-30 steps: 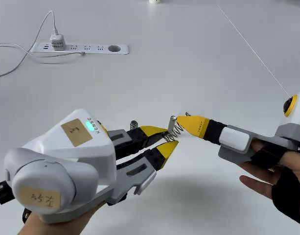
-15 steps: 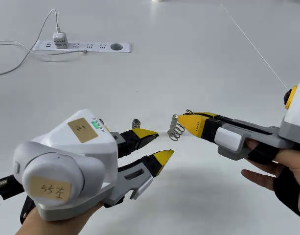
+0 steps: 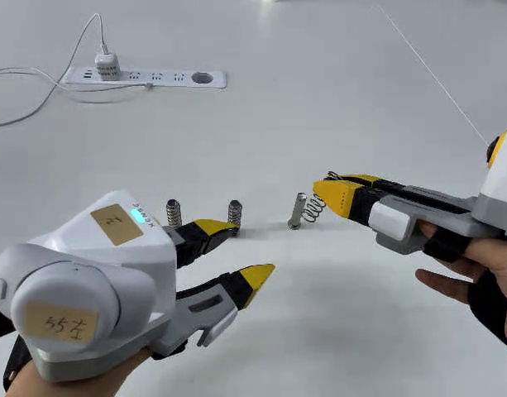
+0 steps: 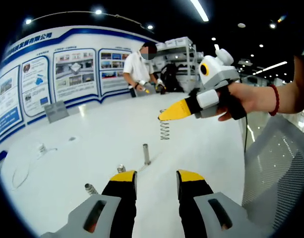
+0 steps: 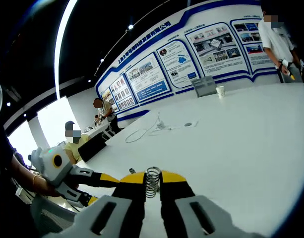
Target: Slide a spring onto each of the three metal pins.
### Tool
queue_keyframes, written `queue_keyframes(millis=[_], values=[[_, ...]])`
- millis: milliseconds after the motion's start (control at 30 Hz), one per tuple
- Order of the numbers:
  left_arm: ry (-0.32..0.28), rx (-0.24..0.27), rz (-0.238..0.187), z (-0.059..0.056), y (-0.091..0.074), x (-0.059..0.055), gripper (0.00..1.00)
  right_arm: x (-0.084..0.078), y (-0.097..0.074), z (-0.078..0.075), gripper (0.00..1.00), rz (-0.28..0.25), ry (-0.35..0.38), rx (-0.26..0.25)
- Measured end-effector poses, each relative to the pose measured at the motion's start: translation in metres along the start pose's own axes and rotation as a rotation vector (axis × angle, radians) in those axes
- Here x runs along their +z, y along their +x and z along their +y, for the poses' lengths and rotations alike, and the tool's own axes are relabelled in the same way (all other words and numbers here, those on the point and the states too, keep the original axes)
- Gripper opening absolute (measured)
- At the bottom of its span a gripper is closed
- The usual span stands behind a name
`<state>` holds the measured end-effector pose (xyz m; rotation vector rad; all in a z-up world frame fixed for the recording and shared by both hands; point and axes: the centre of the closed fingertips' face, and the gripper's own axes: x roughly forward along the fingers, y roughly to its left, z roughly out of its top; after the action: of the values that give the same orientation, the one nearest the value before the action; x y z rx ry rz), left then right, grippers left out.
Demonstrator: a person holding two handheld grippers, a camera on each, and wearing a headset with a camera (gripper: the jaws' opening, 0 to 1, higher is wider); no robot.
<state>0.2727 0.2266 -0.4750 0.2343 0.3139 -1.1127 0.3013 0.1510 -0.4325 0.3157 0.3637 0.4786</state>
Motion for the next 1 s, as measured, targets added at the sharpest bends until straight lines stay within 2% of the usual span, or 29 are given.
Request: queue_keyframes(millis=[367,700,867,1000], values=[[-0.047,0.075,0.024,0.019,-0.014,-0.013,0.39,0.004,0.011,-0.013,0.11,0.023,-0.124,-0.055],[-0.08,0.123,0.047,0.031,-0.023,-0.022,0.47,-0.004,0.023,-0.023,0.11,0.07,-0.228,-0.082],[-0.075,0.143,0.065,0.034,-0.027,-0.027,0.55,-0.004,0.029,-0.031,0.11,0.071,-0.248,-0.11],[-0.093,0.15,0.074,0.036,-0.029,-0.032,0.61,-0.002,0.033,-0.038,0.11,0.061,-0.243,-0.131]])
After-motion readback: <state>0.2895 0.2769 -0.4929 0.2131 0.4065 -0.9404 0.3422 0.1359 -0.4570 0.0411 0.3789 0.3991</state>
